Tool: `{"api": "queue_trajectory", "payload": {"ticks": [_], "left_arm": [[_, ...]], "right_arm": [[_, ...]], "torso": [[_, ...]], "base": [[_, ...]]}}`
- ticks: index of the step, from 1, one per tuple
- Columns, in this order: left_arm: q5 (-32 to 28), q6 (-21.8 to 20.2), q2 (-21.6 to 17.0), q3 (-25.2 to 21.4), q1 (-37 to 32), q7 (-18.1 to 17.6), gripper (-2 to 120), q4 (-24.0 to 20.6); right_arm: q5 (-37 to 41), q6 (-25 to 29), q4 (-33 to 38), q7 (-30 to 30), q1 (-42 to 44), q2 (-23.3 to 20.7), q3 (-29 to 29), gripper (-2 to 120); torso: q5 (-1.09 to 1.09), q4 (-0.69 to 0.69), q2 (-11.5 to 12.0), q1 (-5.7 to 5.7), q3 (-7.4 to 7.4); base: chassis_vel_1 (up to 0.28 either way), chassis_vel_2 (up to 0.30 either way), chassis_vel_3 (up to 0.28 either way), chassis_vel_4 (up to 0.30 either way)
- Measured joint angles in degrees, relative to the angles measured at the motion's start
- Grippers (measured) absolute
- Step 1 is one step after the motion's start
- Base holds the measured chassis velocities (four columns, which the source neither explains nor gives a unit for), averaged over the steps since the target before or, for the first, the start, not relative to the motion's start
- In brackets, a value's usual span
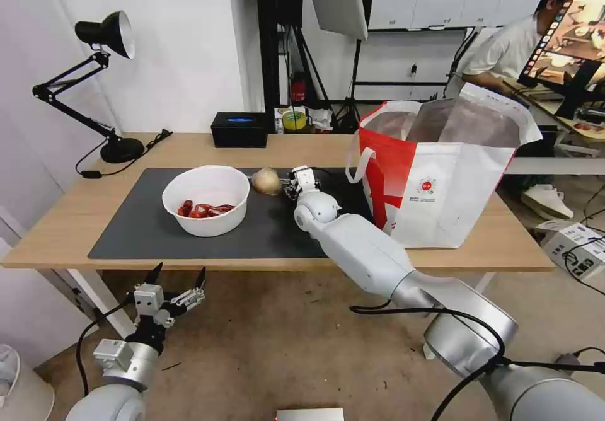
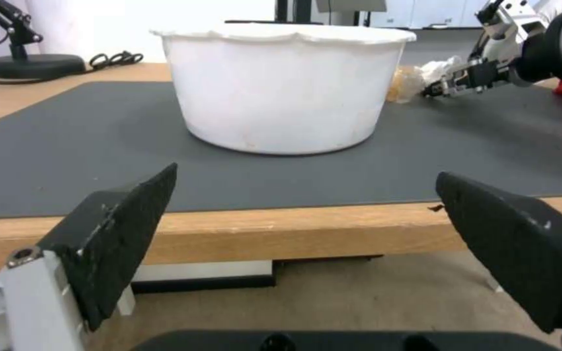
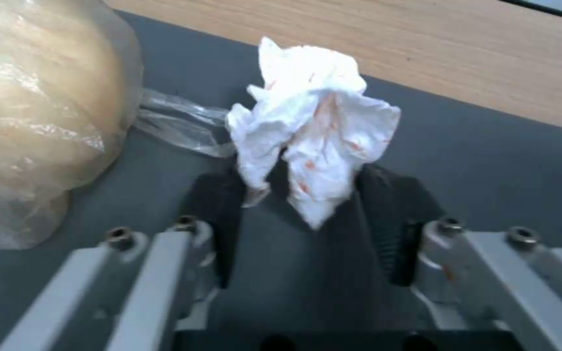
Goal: Pick up the trash from the table and place it into the takeout bag.
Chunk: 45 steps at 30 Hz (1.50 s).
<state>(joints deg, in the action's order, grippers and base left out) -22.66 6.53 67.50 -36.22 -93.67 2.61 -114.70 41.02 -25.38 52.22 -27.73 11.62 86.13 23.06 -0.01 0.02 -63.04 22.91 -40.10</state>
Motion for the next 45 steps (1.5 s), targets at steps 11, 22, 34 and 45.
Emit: {"api": "queue_trajectory", "payload": {"ticks": [11,22,34,45], "left_arm": [[0.00,0.16,-0.05,0.44,0.04,-0.01,100,0.05],[0.09,0.41,-0.02,0.72,0.03,-0.02,100,0.13],[0.25,0.50,0.35,0.89,0.00,-0.12,100,-0.32],[0.33,0.52,0.53,0.74,-0.34,-0.25,100,-1.04]], "right_arm": [[-0.23,1.17,0.12,-0.51,0.48,-0.41,0.05,11],[-2.52,5.61,1.48,-0.44,1.77,-2.01,0.28,0],[-6.04,11.69,8.55,2.27,4.04,-6.30,1.03,0],[-6.76,13.99,18.77,3.97,6.93,-12.24,1.92,0]], "torso": [[0.00,-0.03,0.01,0.01,-0.01],[0.02,-0.05,0.02,0.02,-0.02],[0.01,-0.03,0.02,0.02,-0.02],[0.00,-0.03,0.02,0.01,-0.01]], "base": [[0.000,0.000,0.000,0.000],[0.000,0.000,0.000,0.000],[0.000,0.000,0.000,0.000],[0.000,0.000,0.000,0.000]]}}
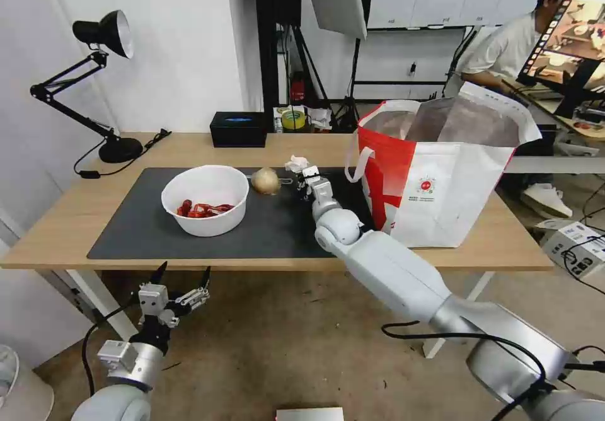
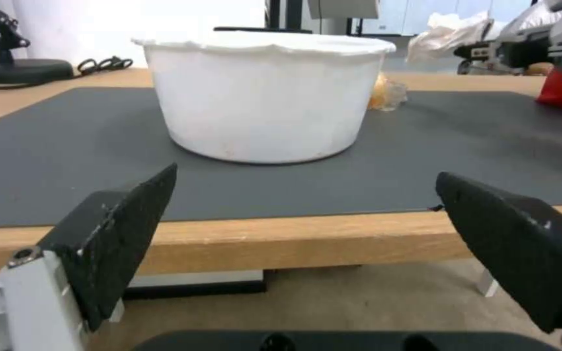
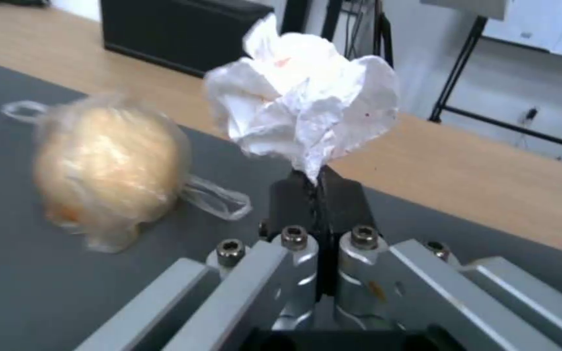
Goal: Pick up the trash from the table and place it into the takeout bag.
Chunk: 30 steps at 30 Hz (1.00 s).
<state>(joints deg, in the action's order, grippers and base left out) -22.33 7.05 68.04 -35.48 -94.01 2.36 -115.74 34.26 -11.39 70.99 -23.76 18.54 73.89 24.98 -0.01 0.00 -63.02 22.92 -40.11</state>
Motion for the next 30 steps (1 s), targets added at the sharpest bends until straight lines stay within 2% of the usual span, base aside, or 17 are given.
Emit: {"api": "queue_trajectory", "payload": {"ticks": [5,8,13,16,17,20,21,24,25,28,30], "left_arm": [[0.00,0.00,0.00,-0.25,-0.36,-0.03,100,-0.42],[0.02,0.00,0.03,-0.39,-0.85,-0.05,100,-0.85],[0.12,0.01,0.10,-0.42,-1.25,-0.06,100,-1.02],[0.17,0.00,0.15,-0.51,-1.85,-0.09,100,-1.29],[0.17,0.00,0.15,-0.51,-1.85,-0.09,100,-1.29],[0.19,0.00,0.08,-0.56,-2.03,-0.10,100,-1.49],[0.19,0.00,0.08,-0.56,-2.03,-0.10,100,-1.49],[0.25,0.01,0.03,-0.48,-2.02,-0.12,100,-1.61],[0.25,0.01,0.03,-0.48,-2.02,-0.12,100,-1.61],[0.41,0.00,0.03,0.11,-1.95,-0.12,100,-1.68],[0.53,-0.01,0.01,0.30,-1.90,-0.14,100,-1.68]], "right_arm": [[0.50,0.00,6.09,0.00,1.86,-2.86,-0.05,0],[1.59,-0.18,12.84,-0.01,4.10,-5.52,-0.68,0],[2.12,-0.33,17.58,-0.05,5.84,-7.35,-1.72,0],[2.85,-0.83,23.89,-0.31,8.48,-9.83,-4.19,0],[2.85,-0.83,23.89,-0.31,8.48,-9.83,-4.19,0],[4.27,-1.54,30.74,-0.59,11.05,-13.34,-7.32,0],[4.27,-1.54,30.74,-0.59,11.05,-13.34,-7.32,0],[6.07,-2.46,36.39,-1.02,12.56,-17.57,-11.03,0],[6.07,-2.46,36.39,-1.02,12.56,-17.57,-11.03,0],[9.49,-3.66,41.14,-1.47,13.37,-22.46,-15.63,0],[10.45,-3.95,42.07,-1.60,13.48,-23.56,-16.82,0]], "torso": [[0.00,0.00,0.00,0.00,0.00],[0.01,0.00,0.00,-0.01,0.00],[0.00,0.00,-0.01,-0.01,0.00],[0.00,0.01,-0.01,-0.01,0.01],[0.00,0.01,-0.01,-0.01,0.01],[0.00,0.01,-0.01,-0.01,0.01],[0.00,0.01,-0.01,-0.01,0.01],[-0.01,0.00,-0.01,-0.01,0.01],[-0.01,0.00,-0.01,-0.01,0.01],[0.00,0.00,-0.01,-0.01,0.01],[0.00,0.00,-0.01,-0.01,0.01]], "base": [[0.000,0.000,0.000,0.000],[0.000,0.000,0.000,0.000],[0.000,0.000,0.000,0.000],[0.000,0.000,0.000,0.000],[0.000,0.000,0.000,0.000],[0.000,0.000,0.000,0.000],[0.000,0.000,0.000,0.000],[0.000,0.000,0.000,0.000],[0.000,0.000,0.000,0.000],[0.000,0.000,0.000,0.000],[0.000,0.000,0.000,0.000]]}}
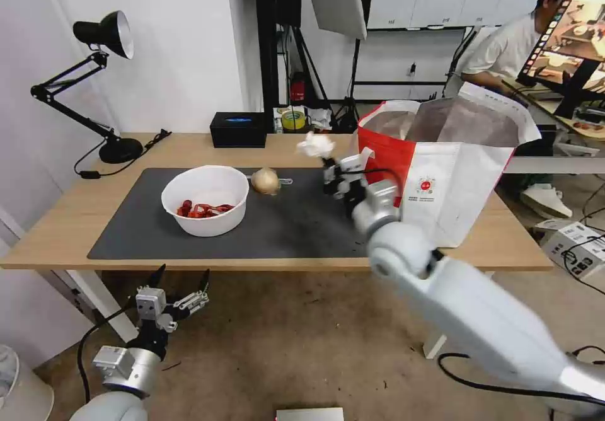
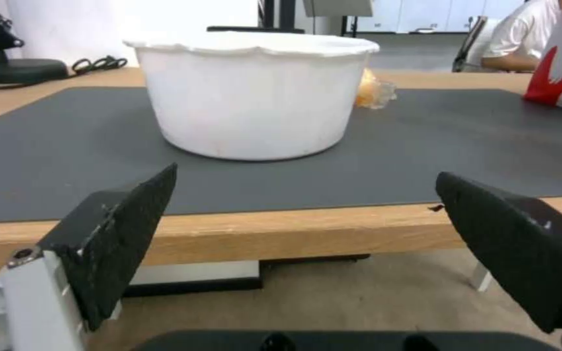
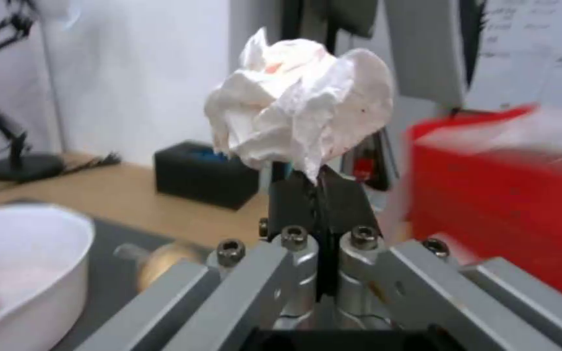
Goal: Pick up the trash from the table and place it into the takeout bag.
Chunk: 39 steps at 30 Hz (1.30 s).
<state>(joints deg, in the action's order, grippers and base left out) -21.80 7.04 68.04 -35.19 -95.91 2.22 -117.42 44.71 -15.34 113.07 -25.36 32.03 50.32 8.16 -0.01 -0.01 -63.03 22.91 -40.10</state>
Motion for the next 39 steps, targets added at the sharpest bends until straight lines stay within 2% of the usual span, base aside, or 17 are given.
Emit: {"api": "queue_trajectory", "payload": {"ticks": [3,10,18,27,29,30,36,39], "left_arm": [[0.51,-0.12,-0.15,0.80,0.30,-0.04,100,-0.08],[1.10,-0.39,-0.40,2.40,1.11,-0.14,100,-0.27],[1.12,-0.59,-0.62,3.35,2.22,-0.20,100,-0.32],[1.12,-0.65,-1.49,3.77,2.23,-0.22,100,-0.14],[0.99,-0.78,-1.90,3.89,2.37,-0.25,100,-0.13],[0.99,-0.78,-1.90,3.89,2.37,-0.25,100,-0.13],[0.44,-1.44,-2.09,4.03,2.36,-0.39,100,-0.52],[0.41,-1.46,-2.12,4.03,2.34,-0.41,100,-0.52]], "right_arm": [[4.50,-1.19,3.60,-0.86,0.31,-4.08,-4.82,0],[13.52,-2.58,6.05,-3.16,0.65,-9.64,-12.06,0],[15.65,-3.08,4.07,-3.64,3.83,-11.89,-17.63,0],[16.27,-6.02,1.76,-3.70,5.61,-11.34,-18.77,0],[16.61,-6.90,1.14,-3.79,4.65,-10.77,-18.45,12],[16.61,-6.90,1.14,-3.79,4.65,-10.77,-18.45,12],[16.71,-7.38,0.60,-3.80,3.48,-10.39,-17.92,35],[16.71,-7.38,0.52,-3.78,3.35,-10.35,-17.79,41]], "torso": [[0.00,0.00,0.00,0.00,0.00],[0.01,0.01,0.00,0.00,0.00],[0.00,0.01,0.00,0.00,-0.01],[0.00,0.00,0.00,0.00,-0.01],[0.01,0.01,0.00,0.00,-0.01],[0.01,0.01,0.00,0.00,-0.01],[0.01,0.01,0.00,0.00,-0.01],[0.01,0.01,0.00,0.00,-0.01]], "base": [[0.000,0.000,0.000,0.000],[0.000,0.000,0.000,0.000],[0.000,0.000,0.000,0.000],[0.000,0.000,0.000,0.000],[0.000,0.000,0.000,0.000],[0.000,0.000,0.000,0.000],[0.000,0.000,0.000,0.000],[0.000,0.000,0.000,0.000]]}}
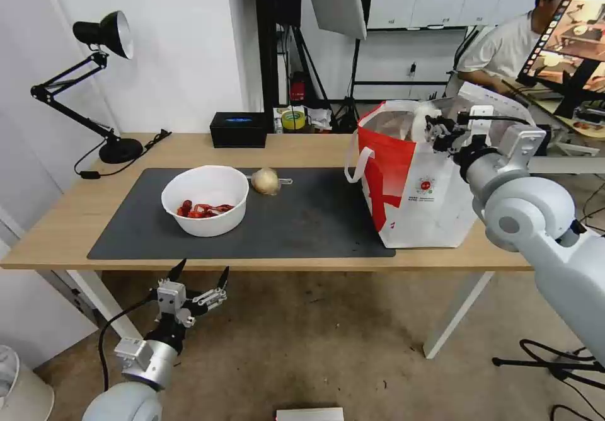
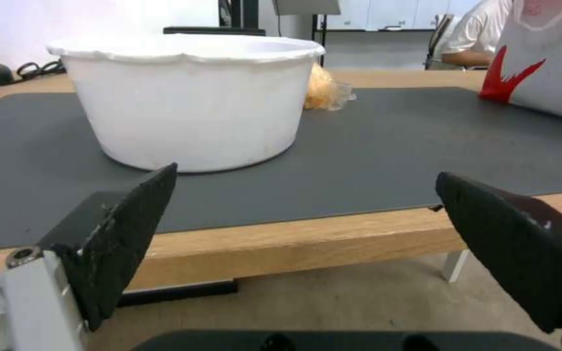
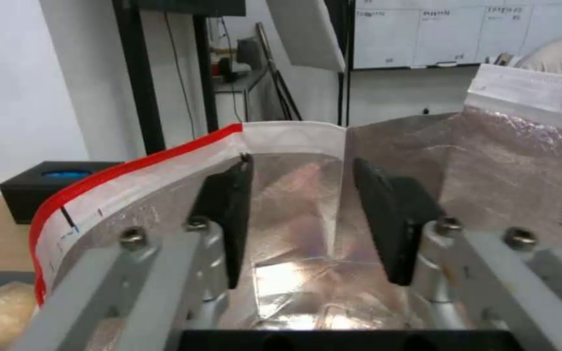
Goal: Pick up the trash from the table and place it into the takeout bag.
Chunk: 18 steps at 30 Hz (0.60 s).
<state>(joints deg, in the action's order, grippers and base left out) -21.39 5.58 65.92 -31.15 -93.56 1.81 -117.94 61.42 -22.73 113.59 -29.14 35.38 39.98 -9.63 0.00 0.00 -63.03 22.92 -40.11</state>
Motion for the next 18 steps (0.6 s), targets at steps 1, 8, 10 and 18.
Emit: {"api": "queue_trajectory", "payload": {"ticks": [1,8,10,18], "left_arm": [[-0.04,-0.01,0.00,-0.01,0.01,-0.02,100,0.00],[-0.31,-0.03,0.06,-0.36,0.09,-0.61,100,-0.37],[-0.38,-0.03,0.12,-0.68,-0.06,-0.68,100,-0.54],[-0.43,-0.03,0.26,-0.98,-0.27,-0.70,100,-0.71]], "right_arm": [[-0.01,0.00,-0.06,0.03,-0.08,0.06,0.10,50],[-0.19,1.20,1.37,0.86,0.31,0.54,0.63,73],[-0.48,3.25,2.92,2.34,1.09,0.81,0.90,83],[-1.57,6.37,6.34,5.32,3.91,0.82,0.89,100]], "torso": [[0.00,0.00,0.00,0.00,0.00],[0.00,0.00,0.00,0.00,0.00],[0.00,0.00,0.00,0.00,0.00],[0.00,0.01,0.00,0.00,0.00]], "base": [[0.000,0.000,0.000,0.000],[0.000,0.000,0.000,0.000],[0.000,0.000,0.000,0.000],[0.000,0.000,0.000,0.000]]}}
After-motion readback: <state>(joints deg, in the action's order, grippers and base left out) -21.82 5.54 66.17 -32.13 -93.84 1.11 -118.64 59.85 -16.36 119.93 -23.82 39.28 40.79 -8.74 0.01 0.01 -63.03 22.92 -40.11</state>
